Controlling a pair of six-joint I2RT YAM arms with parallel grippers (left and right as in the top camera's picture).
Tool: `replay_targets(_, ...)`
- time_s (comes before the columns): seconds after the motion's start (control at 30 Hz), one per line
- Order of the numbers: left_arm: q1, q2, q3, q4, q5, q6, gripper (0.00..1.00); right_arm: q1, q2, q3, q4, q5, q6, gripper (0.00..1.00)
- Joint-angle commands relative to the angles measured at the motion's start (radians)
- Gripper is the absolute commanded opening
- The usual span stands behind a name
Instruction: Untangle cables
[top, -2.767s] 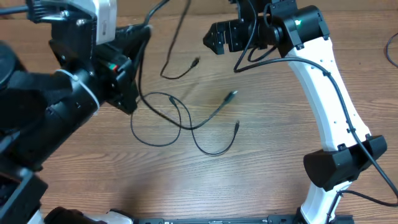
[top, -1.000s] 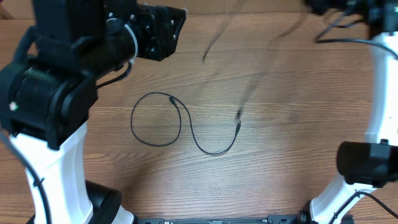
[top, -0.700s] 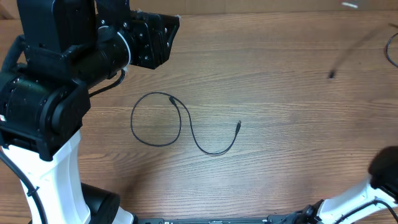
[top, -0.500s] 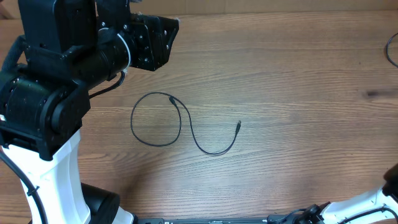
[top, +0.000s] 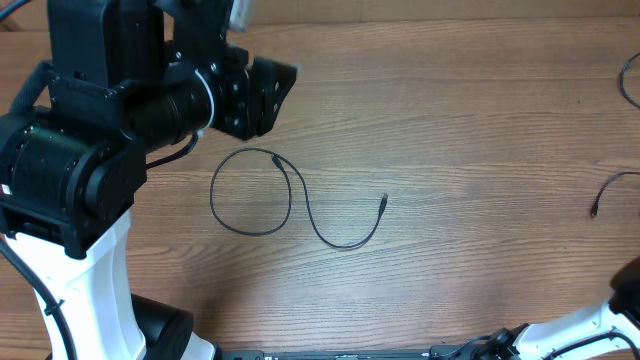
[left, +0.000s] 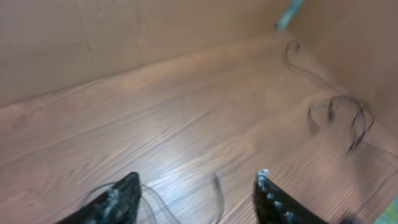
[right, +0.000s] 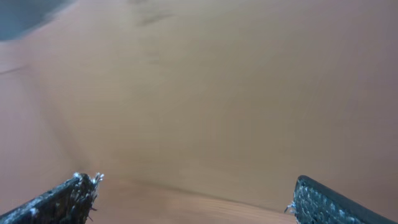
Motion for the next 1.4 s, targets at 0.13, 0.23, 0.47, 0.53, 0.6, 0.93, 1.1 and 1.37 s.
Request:
replay_targets(0.13,-0.068,-0.014,-0.043,-0.077,-0.155,0.166,0.44,0.148,-0.162,0.027,0.143,-0.162,0.200,1.00)
replay_targets(0.23,-0.127,-0.013,-0.084,-0.077,-0.254,0.135,0.40,0.153,-0.225,0.027,0.169,-0.158,0.259,1.00)
replay_targets(0.47,-0.209,-0.012,-0.367,0.021,-0.353,0.024,0.39,0.140,-0.314,0.027,0.166,-0.142,0.410,1.00)
replay_targets(0.53,-0.235,-0.012,-0.478,0.076,-0.367,0.007,0.35,0.140,-0.337,0.027,0.166,-0.143,0.412,1.00)
replay_targets(0.6,-0.266,-0.014,-0.600,0.136,-0.401,-0.013,0.33,0.140,-0.367,0.027,0.166,-0.143,0.412,1.00)
replay_targets(0.93,-0.433,-0.014,-1.147,0.405,-0.328,0.141,0.36,0.117,-0.447,0.027,0.166,-0.133,0.512,1.00)
replay_targets(1.1,-0.512,-0.014,-1.445,0.601,-0.235,0.174,0.41,0.117,-0.466,0.027,0.166,-0.172,0.512,1.00)
replay_targets(1.37,-0.534,-0.014,-1.624,0.801,-0.225,0.293,0.50,0.117,-0.494,0.027,0.196,-0.199,0.521,1.00)
